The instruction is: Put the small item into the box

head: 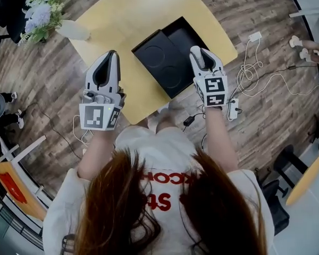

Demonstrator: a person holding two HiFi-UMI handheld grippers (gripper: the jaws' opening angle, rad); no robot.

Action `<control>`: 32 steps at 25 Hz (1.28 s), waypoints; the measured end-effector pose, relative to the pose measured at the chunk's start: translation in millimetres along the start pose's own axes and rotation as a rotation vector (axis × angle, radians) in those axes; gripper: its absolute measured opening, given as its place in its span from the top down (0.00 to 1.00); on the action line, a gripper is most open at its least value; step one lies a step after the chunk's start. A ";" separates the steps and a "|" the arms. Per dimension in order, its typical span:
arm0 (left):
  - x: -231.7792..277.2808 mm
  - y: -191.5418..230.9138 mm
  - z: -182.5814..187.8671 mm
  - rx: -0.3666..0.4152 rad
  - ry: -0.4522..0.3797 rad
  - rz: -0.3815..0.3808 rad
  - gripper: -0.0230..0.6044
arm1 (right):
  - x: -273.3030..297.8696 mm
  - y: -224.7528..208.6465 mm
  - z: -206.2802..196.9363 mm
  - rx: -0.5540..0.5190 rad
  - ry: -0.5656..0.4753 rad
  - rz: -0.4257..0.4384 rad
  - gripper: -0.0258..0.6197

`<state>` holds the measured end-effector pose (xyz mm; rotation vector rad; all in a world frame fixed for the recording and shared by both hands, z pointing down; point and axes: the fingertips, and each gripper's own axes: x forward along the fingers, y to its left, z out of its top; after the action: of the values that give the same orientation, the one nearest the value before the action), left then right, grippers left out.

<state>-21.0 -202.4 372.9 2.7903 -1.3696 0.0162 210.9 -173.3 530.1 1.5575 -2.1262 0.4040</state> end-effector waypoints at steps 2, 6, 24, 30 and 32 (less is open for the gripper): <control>-4.7 3.1 -6.1 -0.001 0.019 0.020 0.97 | 14.1 -2.6 -18.3 -0.007 0.062 0.004 0.74; -14.2 9.6 -11.8 0.004 0.040 0.055 0.97 | 23.8 -1.7 -37.1 -0.023 0.136 -0.004 0.70; -8.6 26.9 48.0 0.042 -0.118 0.075 0.97 | -78.8 -15.8 132.2 0.112 -0.398 -0.074 0.95; -26.0 31.4 64.5 0.055 -0.155 0.076 0.97 | -113.9 10.9 165.0 0.092 -0.498 -0.057 0.95; -28.1 31.8 66.2 0.055 -0.162 0.077 0.97 | -119.0 15.1 169.7 0.096 -0.514 -0.050 0.95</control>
<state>-63.8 -201.9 306.9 2.8365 -1.5331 -0.1767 192.1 -156.2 323.8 1.9267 -2.4612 0.0908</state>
